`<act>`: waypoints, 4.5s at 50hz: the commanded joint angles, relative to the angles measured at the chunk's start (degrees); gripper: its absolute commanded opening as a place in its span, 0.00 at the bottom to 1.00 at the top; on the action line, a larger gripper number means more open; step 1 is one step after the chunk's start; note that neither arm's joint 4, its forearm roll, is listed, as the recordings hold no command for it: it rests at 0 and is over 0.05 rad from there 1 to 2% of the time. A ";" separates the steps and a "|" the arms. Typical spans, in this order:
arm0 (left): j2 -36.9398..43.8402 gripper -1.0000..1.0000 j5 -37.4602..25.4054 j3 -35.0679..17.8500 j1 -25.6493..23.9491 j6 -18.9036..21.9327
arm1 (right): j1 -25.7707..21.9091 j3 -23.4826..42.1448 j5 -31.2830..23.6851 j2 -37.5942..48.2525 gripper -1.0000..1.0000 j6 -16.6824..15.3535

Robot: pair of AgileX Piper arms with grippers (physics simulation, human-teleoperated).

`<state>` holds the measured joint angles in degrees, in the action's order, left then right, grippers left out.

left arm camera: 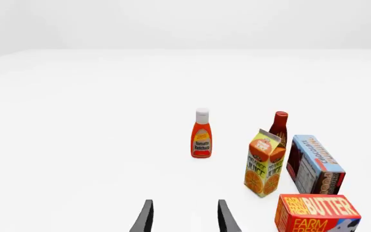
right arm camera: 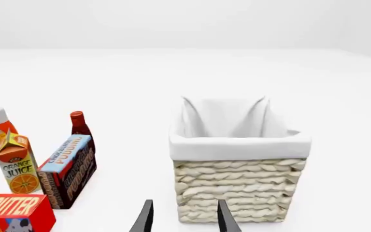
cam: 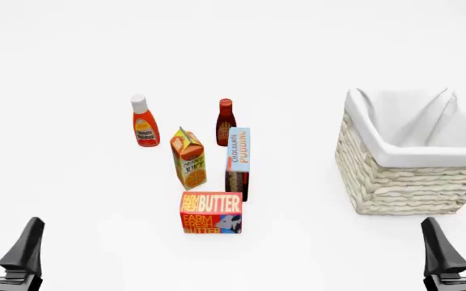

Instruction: Pick the butter and place it in the basket.

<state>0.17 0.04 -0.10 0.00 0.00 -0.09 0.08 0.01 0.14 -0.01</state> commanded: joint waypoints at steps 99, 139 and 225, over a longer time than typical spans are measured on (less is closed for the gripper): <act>0.26 1.00 0.07 -0.15 0.00 0.00 | -33.03 58.25 -37.09 57.95 1.00 -38.06; 0.26 1.00 0.07 -0.15 0.00 0.00 | -44.39 75.97 -43.13 76.02 1.00 -34.78; 0.26 1.00 0.07 -0.15 0.00 0.00 | -53.04 85.61 -41.26 96.55 1.00 -26.93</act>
<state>0.43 0.11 -0.25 0.00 0.00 -52.93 85.51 -41.53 95.53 -27.62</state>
